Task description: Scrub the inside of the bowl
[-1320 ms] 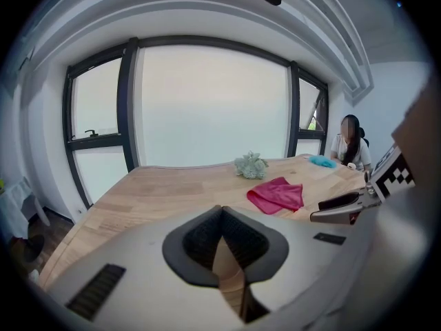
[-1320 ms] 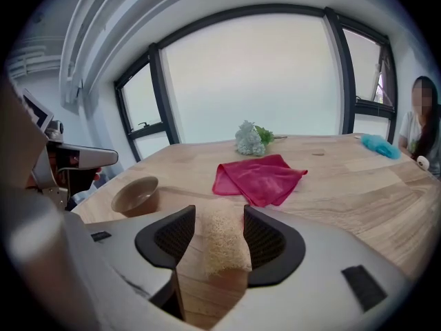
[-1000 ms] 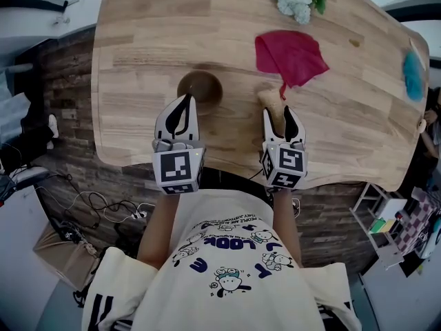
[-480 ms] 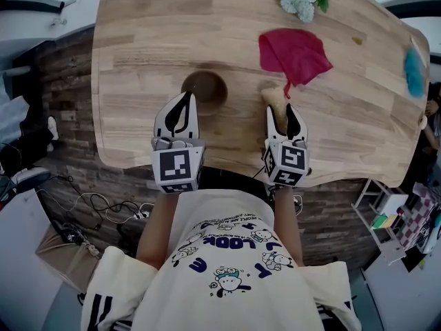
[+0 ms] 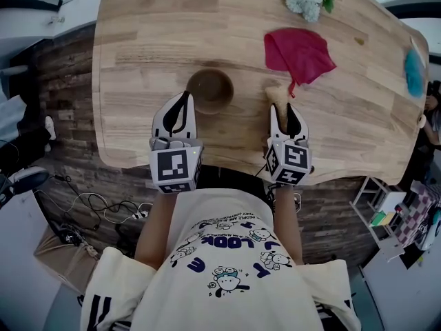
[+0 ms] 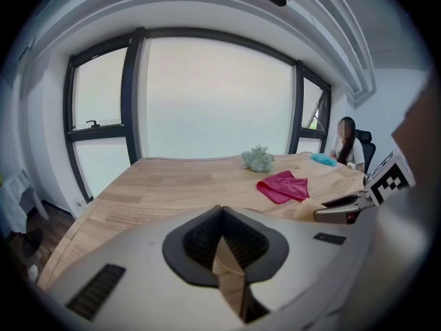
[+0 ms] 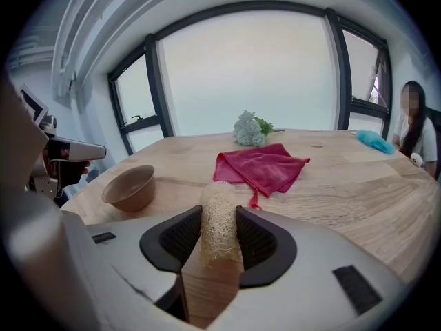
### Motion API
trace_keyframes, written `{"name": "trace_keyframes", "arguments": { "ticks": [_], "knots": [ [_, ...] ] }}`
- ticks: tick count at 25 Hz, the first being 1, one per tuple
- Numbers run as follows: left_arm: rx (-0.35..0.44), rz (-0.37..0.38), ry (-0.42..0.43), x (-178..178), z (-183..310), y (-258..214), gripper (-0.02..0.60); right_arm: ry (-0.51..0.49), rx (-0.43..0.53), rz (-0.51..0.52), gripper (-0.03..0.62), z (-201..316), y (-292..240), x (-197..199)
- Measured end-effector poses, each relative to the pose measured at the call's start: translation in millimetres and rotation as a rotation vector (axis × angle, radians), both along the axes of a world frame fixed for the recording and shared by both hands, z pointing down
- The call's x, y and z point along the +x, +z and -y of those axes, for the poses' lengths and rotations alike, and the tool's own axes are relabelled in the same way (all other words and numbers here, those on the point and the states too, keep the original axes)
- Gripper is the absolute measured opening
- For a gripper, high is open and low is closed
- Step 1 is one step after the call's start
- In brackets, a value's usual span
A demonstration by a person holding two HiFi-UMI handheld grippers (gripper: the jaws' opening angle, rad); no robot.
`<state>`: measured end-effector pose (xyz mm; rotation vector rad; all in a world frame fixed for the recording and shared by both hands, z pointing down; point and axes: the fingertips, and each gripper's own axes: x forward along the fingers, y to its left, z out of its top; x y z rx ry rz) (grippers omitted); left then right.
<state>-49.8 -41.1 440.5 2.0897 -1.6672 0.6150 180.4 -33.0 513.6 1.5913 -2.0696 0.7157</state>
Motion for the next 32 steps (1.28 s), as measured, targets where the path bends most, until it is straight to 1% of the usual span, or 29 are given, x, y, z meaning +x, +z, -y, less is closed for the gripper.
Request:
{"name": "trace_keyframes", "arguments": {
  "ticks": [3,9,16,22,27,32],
  "knots": [
    [0.016,-0.011,-0.003,-4.5,3.2,-4.9,0.031,0.003,0.014,-0.003,0.152,1.9,-6.4,-3.8],
    [0.042,-0.03,-0.011,-15.7,8.5,-15.8,0.031,0.008,0.076,0.007,0.15,11.8,-32.8,-16.6],
    [0.057,-0.046,-0.022,-31.2,9.2,-23.4,0.031,-0.033,0.127,0.012,0.15,20.6,-57.6,-42.0],
    [0.027,-0.097,-0.001,-36.0,5.9,-20.8,0.031,-0.072,0.151,0.022,0.15,25.7,-71.6,-66.9],
    [0.005,-0.112,-0.022,-46.6,4.0,-16.1,0.031,-0.119,0.158,0.017,0.15,25.7,-76.2,-89.6],
    [-0.014,-0.12,-0.027,-54.3,5.1,-12.0,0.031,-0.126,0.157,0.022,0.15,26.9,-77.3,-102.1]
  ]
}}
